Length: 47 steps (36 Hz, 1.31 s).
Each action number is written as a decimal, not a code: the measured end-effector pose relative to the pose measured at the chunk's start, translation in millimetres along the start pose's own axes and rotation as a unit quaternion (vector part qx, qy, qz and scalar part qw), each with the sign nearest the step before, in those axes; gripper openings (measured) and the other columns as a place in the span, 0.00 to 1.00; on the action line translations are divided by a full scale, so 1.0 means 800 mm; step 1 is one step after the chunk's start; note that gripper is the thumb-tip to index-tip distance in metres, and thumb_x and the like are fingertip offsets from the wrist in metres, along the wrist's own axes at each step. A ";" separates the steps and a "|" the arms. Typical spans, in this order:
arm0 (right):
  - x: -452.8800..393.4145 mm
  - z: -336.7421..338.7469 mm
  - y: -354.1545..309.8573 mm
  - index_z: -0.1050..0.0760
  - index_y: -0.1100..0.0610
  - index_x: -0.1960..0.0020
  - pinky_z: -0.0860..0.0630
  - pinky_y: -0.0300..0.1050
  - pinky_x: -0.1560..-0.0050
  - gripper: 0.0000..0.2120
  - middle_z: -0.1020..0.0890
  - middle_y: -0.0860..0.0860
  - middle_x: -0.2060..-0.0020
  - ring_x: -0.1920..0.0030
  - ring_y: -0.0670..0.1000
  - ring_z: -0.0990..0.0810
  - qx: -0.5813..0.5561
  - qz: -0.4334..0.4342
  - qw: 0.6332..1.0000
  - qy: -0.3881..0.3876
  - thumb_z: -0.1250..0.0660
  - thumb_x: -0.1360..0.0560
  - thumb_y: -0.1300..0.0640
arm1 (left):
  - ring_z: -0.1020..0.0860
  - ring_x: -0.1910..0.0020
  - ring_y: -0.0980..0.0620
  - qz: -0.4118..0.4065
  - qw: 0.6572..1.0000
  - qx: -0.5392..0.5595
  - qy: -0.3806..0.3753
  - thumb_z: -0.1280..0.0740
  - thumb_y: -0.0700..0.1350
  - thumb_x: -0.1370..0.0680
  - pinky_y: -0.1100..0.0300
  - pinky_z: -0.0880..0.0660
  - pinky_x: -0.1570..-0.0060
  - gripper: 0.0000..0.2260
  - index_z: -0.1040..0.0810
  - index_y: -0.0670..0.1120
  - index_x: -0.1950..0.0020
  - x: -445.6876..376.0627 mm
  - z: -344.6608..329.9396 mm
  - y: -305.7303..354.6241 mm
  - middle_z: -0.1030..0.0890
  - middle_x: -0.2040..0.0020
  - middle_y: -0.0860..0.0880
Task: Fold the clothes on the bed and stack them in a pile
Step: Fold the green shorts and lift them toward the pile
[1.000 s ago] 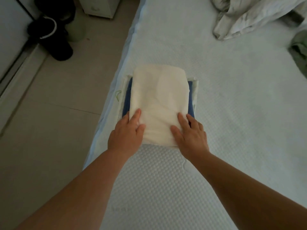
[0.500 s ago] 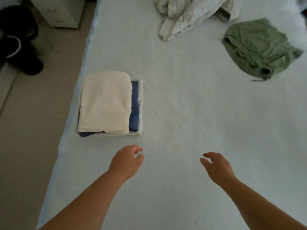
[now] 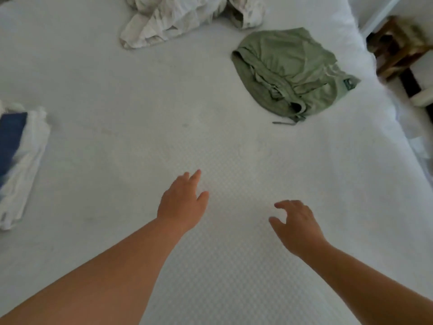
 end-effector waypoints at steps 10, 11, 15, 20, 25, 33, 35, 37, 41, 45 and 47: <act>-0.250 0.073 -0.012 0.39 0.53 0.28 0.39 0.50 0.33 0.25 0.37 0.51 0.28 0.29 0.54 0.40 0.004 0.088 0.981 0.172 0.38 0.24 0.56 | 0.76 0.31 0.49 0.033 0.986 -0.158 0.043 0.62 0.66 0.25 0.48 0.75 0.35 0.30 0.78 0.57 0.34 -0.078 -0.126 -0.020 0.80 0.34 0.50; -0.273 0.078 -0.017 0.41 0.53 0.26 0.41 0.50 0.31 0.27 0.40 0.51 0.27 0.28 0.54 0.42 0.019 0.101 0.978 0.182 0.39 0.24 0.58 | 0.79 0.34 0.50 0.035 0.984 -0.166 0.046 0.63 0.66 0.26 0.48 0.77 0.37 0.30 0.80 0.57 0.36 -0.083 -0.131 -0.024 0.82 0.37 0.50; -0.340 0.090 -0.018 0.46 0.52 0.24 0.47 0.52 0.28 0.30 0.44 0.52 0.25 0.26 0.56 0.47 0.106 0.097 0.973 0.181 0.41 0.24 0.58 | 0.81 0.37 0.51 0.041 0.981 -0.183 0.051 0.71 0.67 0.31 0.50 0.81 0.41 0.29 0.82 0.57 0.38 -0.091 -0.142 -0.028 0.81 0.37 0.50; -0.354 0.080 -0.015 0.40 0.58 0.29 0.38 0.56 0.34 0.26 0.36 0.61 0.33 0.32 0.62 0.40 0.112 0.041 0.972 0.201 0.39 0.26 0.56 | 0.84 0.39 0.51 0.051 0.982 -0.182 0.030 0.72 0.67 0.31 0.49 0.81 0.41 0.28 0.86 0.57 0.41 -0.091 -0.139 -0.029 0.85 0.39 0.50; -0.334 0.090 -0.014 0.32 0.63 0.38 0.34 0.53 0.40 0.18 0.29 0.64 0.39 0.38 0.64 0.32 0.145 0.031 0.966 0.212 0.40 0.25 0.56 | 0.85 0.41 0.52 0.052 0.985 -0.163 0.016 0.69 0.67 0.30 0.50 0.83 0.44 0.29 0.86 0.58 0.43 -0.091 -0.136 -0.030 0.86 0.41 0.51; -0.124 -0.014 -0.017 0.25 0.61 0.50 0.33 0.47 0.45 0.10 0.24 0.59 0.50 0.46 0.59 0.27 0.067 0.164 0.970 0.169 0.37 0.25 0.54 | 0.67 0.26 0.49 0.053 0.989 -0.128 -0.045 0.56 0.67 0.24 0.47 0.66 0.30 0.32 0.68 0.59 0.27 -0.084 -0.110 -0.019 0.67 0.24 0.49; -0.044 -0.040 -0.024 0.23 0.58 0.59 0.26 0.44 0.55 0.06 0.23 0.55 0.60 0.57 0.56 0.23 0.055 0.214 0.963 0.157 0.28 0.32 0.56 | 0.62 0.24 0.51 0.047 0.996 -0.059 -0.054 0.48 0.64 0.23 0.50 0.62 0.28 0.32 0.60 0.57 0.24 -0.072 -0.083 -0.010 0.62 0.23 0.49; 0.028 -0.064 -0.022 0.23 0.53 0.65 0.25 0.38 0.64 0.10 0.24 0.50 0.66 0.65 0.52 0.22 0.036 0.242 0.961 0.128 0.23 0.39 0.54 | 0.49 0.24 0.52 0.060 0.989 0.131 -0.039 0.37 0.57 0.24 0.55 0.50 0.29 0.32 0.48 0.55 0.24 -0.048 -0.053 -0.003 0.46 0.23 0.50; 0.147 -0.109 0.001 0.18 0.51 0.64 0.25 0.36 0.70 0.10 0.23 0.50 0.70 0.69 0.52 0.21 0.030 0.267 0.961 0.063 0.20 0.43 0.52 | 0.35 0.30 0.49 0.030 0.964 0.253 0.081 0.28 0.49 0.32 0.53 0.37 0.33 0.38 0.42 0.53 0.26 0.031 -0.013 -0.005 0.33 0.30 0.51; 0.226 -0.122 0.029 0.18 0.48 0.67 0.28 0.35 0.74 0.17 0.25 0.49 0.72 0.72 0.51 0.22 0.056 0.234 0.970 0.019 0.16 0.53 0.53 | 0.50 0.25 0.47 -0.120 0.987 -0.108 -0.001 0.29 0.60 0.34 0.45 0.48 0.30 0.46 0.53 0.60 0.24 0.101 -0.030 0.000 0.49 0.23 0.47; 0.253 -0.119 0.043 0.17 0.49 0.66 0.25 0.36 0.72 0.17 0.23 0.49 0.70 0.69 0.51 0.21 0.061 0.208 0.976 0.021 0.16 0.52 0.55 | 0.51 0.25 0.52 -0.167 0.962 -0.165 -0.139 0.33 0.65 0.34 0.45 0.55 0.29 0.41 0.49 0.62 0.25 0.137 -0.063 0.000 0.46 0.23 0.52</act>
Point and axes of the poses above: each hand's wrist, its own x-axis away from the middle knuckle, its own z-axis out of the back of the hand, y = z × x, the point moved 4 cm from there along -x, towards the middle knuckle
